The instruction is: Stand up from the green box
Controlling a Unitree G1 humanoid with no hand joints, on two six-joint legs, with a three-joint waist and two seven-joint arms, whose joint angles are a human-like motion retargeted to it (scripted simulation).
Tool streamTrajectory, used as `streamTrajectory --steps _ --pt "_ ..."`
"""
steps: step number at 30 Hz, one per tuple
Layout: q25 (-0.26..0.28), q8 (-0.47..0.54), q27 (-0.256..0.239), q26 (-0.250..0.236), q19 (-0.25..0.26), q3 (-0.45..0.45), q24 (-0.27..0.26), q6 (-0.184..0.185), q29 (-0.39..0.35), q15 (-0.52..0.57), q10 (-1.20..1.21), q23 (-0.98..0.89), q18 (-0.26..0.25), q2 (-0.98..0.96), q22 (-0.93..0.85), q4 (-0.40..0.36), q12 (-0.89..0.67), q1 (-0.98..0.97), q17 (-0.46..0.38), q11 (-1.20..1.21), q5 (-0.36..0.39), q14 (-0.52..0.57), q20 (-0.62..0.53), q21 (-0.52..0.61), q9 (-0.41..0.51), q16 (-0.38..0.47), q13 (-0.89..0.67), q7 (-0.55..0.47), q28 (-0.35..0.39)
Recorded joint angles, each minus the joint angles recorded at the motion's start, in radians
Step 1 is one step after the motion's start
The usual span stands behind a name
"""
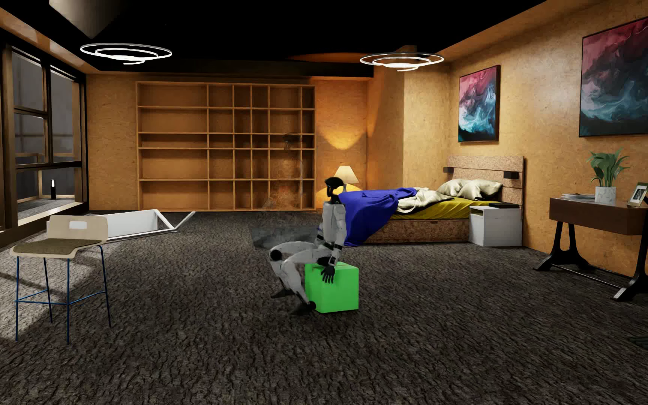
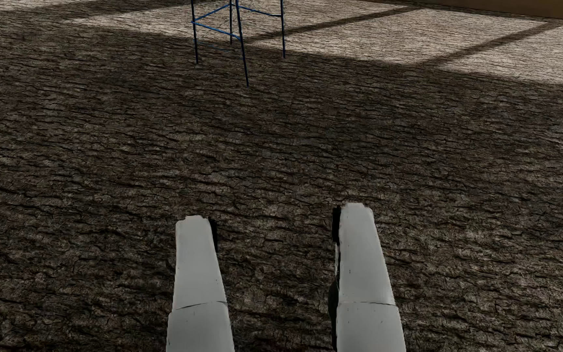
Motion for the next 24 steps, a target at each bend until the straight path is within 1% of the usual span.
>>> streamTrajectory --steps 2,3,5,6,7,8,9,11,13,19,20,22,23,24 --pt "-0.008 -0.001 -0.006 -0.006 -0.001 -0.001 -0.022 -0.001 0.026 0.003 0.001 -0.040 0.001 0.006 -0.059 0.001 0.032 0.001 0.010 -0.002 0.005 0.001 0.018 -0.004 -0.002 -0.006 0.028 -0.002 -0.007" --pt "-0.011 0.001 -0.011 -0.015 0.002 -0.001 -0.021 0.000 0.039 0.005 0.002 -0.061 0.001 0.011 -0.090 0.003 0.039 0.002 0.013 -0.003 0.008 0.001 0.016 -0.001 -0.002 -0.002 0.033 -0.004 -0.010" --pt "-0.016 0.000 -0.018 -0.031 -0.001 -0.001 -0.001 -0.001 0.045 0.006 0.002 -0.088 0.003 0.018 -0.135 0.002 0.031 0.006 0.017 -0.006 0.013 0.003 -0.004 0.016 -0.003 0.008 0.023 -0.005 -0.036" --pt "-0.013 0.000 -0.019 -0.037 -0.001 0.000 0.009 -0.003 0.034 0.007 0.002 -0.091 0.004 0.021 -0.143 0.001 0.018 0.007 0.020 -0.007 0.015 0.004 -0.017 0.027 -0.003 0.013 0.011 -0.006 -0.035" --pt "-0.011 -0.001 -0.022 -0.042 -0.005 0.001 0.028 -0.005 0.021 0.008 0.001 -0.090 0.006 0.023 -0.139 -0.002 -0.002 0.008 0.020 -0.008 0.016 0.005 -0.033 0.035 -0.003 0.013 -0.004 -0.005 -0.018" --pt "-0.003 -0.002 -0.018 -0.039 -0.006 0.002 0.022 -0.006 0.015 0.009 0.001 -0.091 0.007 0.025 -0.134 -0.003 -0.017 0.010 0.020 -0.009 0.018 0.005 -0.042 0.044 -0.001 0.015 -0.016 -0.006 -0.018" --pt "0.000 -0.002 -0.019 -0.036 -0.008 0.003 0.022 -0.006 0.008 0.009 0.002 -0.093 0.008 0.028 -0.125 -0.004 -0.033 0.012 0.017 -0.009 0.019 0.006 -0.048 0.050 0.001 0.014 -0.028 -0.006 0.004" --pt "0.004 -0.002 -0.018 -0.028 -0.009 0.005 0.009 -0.008 0.005 0.008 0.002 -0.104 0.007 0.033 -0.111 -0.004 -0.057 0.014 0.010 -0.009 0.021 0.005 -0.054 0.063 0.007 0.015 -0.047 -0.007 0.017" --pt "0.007 -0.003 -0.020 -0.026 -0.009 0.006 0.014 -0.010 -0.009 0.007 0.003 -0.110 0.006 0.036 -0.097 -0.003 -0.077 0.017 0.007 -0.009 0.020 -0.001 -0.062 0.075 0.017 0.015 -0.062 -0.008 0.040" --pt "0.025 -0.002 -0.016 -0.024 0.004 0.010 0.009 -0.010 -0.020 -0.001 0.008 -0.128 0.014 0.000 -0.102 -0.013 -0.100 -0.027 0.009 -0.009 0.009 -0.038 -0.059 0.074 0.073 0.023 -0.105 -0.015 0.044" --pt "0.028 -0.001 -0.015 -0.021 0.008 0.010 -0.001 -0.010 -0.018 -0.004 0.011 -0.148 0.013 -0.017 -0.124 -0.016 -0.097 -0.044 0.003 -0.007 0.004 -0.043 -0.051 0.069 0.084 0.029 -0.109 -0.019 0.040" --pt "0.039 0.004 -0.016 -0.027 0.015 0.012 -0.024 -0.009 -0.008 -0.013 0.016 -0.215 0.011 -0.060 -0.239 -0.023 -0.059 -0.089 -0.015 0.000 -0.003 -0.049 -0.005 0.054 0.100 0.056 -0.106 -0.027 0.007" --pt "0.059 0.008 -0.019 -0.030 0.022 0.013 -0.044 -0.007 -0.020 -0.018 0.021 -0.272 0.008 -0.091 -0.328 -0.025 -0.030 -0.121 -0.033 0.005 -0.007 -0.051 0.026 0.035 0.104 0.078 -0.097 -0.033 0.009" --pt "0.090 0.014 -0.020 -0.034 0.028 0.013 -0.054 -0.007 -0.043 -0.024 0.026 -0.348 0.004 -0.122 -0.447 -0.031 0.011 -0.152 -0.052 0.012 -0.013 -0.053 0.059 0.008 0.108 0.106 -0.078 -0.039 0.020"
